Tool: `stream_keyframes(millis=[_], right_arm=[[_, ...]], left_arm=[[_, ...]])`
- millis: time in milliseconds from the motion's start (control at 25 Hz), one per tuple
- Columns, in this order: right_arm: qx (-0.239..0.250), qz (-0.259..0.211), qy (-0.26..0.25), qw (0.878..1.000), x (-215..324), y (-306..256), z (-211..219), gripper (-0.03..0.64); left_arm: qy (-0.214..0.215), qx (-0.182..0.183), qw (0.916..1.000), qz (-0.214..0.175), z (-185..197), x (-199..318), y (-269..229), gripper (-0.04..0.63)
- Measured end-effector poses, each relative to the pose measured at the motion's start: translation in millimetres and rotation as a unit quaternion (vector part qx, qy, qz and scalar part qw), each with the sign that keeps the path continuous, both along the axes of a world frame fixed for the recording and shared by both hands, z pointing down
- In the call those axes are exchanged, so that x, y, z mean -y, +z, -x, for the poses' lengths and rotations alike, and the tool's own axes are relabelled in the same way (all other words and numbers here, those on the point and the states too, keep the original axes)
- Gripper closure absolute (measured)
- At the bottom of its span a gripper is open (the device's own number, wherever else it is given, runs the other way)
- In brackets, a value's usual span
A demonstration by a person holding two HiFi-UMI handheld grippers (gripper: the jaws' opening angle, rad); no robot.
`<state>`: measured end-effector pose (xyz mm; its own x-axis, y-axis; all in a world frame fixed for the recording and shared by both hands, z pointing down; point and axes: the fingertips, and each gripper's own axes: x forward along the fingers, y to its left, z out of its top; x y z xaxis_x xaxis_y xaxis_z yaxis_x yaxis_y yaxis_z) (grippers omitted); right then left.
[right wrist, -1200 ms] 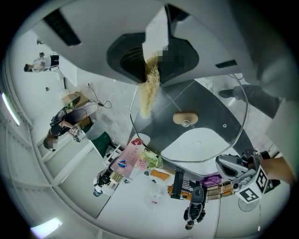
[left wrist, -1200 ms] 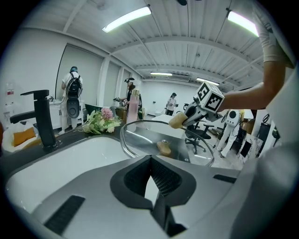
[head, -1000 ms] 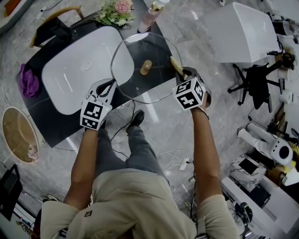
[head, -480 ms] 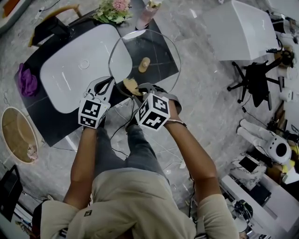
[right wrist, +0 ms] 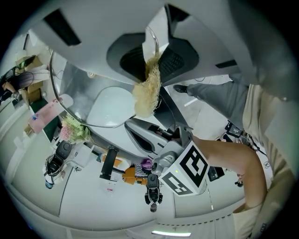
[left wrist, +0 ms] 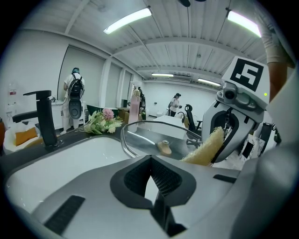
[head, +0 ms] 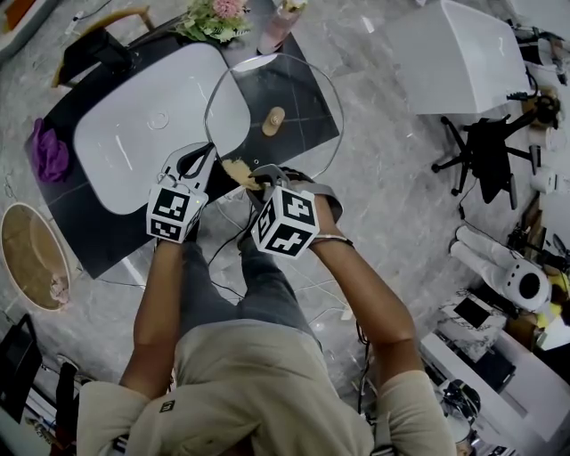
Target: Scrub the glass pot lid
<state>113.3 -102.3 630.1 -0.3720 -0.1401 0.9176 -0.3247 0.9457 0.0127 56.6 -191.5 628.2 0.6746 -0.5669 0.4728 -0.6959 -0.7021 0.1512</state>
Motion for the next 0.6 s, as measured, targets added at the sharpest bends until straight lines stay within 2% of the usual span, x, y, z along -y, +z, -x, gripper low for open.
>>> stream_keyframes(millis=[280, 600], right_arm=[[-0.007, 0.014, 0.012, 1.000, -2, 2, -25, 0.558], [-0.045, 0.016, 0.057, 0.997, 15, 11, -93, 0.558]], left_arm=[[0.003, 0.002, 1.0000, -0.002, -2, 2, -1, 0.581], [0.009, 0.019, 0.9997, -0.014, -1, 5, 1, 0.581]])
